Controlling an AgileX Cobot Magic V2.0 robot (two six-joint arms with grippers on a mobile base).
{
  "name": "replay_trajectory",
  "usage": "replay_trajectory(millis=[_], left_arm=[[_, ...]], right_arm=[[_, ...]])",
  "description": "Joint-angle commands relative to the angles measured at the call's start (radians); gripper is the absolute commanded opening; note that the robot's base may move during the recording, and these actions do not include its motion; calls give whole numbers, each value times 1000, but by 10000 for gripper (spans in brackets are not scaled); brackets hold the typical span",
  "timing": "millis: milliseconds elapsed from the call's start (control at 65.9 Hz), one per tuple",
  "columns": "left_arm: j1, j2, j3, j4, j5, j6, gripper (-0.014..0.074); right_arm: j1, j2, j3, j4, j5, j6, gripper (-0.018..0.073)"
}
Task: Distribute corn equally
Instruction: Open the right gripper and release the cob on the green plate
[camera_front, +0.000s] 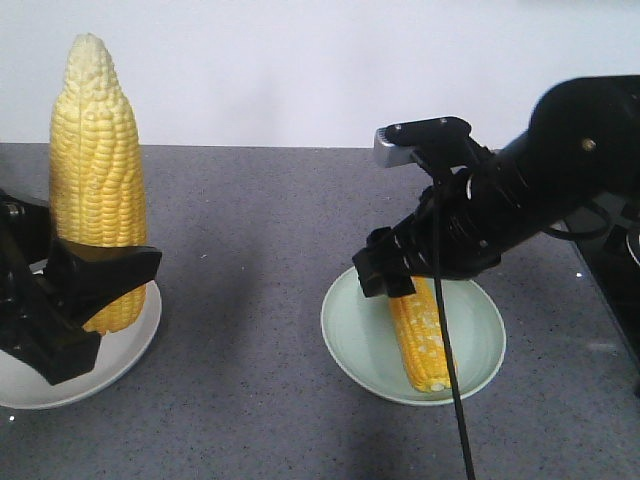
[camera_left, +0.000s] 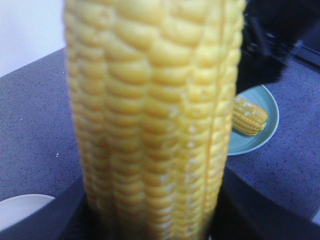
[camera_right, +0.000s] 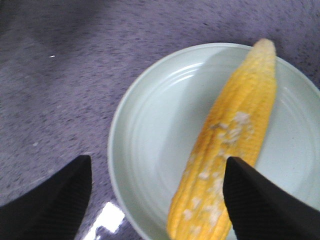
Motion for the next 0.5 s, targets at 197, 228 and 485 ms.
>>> replay_trajectory(millis=[197,228,485], left_arm=[[0,-17,-25,-17,-69,-1,300],[0,-17,-25,-17,-69,-1,300],[0,0,-23,-17,-83,-1,300]], right_arm=[[74,-285,180,-31,-165,-9,535],[74,-303,196,-29,-165,-8,534],[74,-386,264,-27,-151,-8,525]])
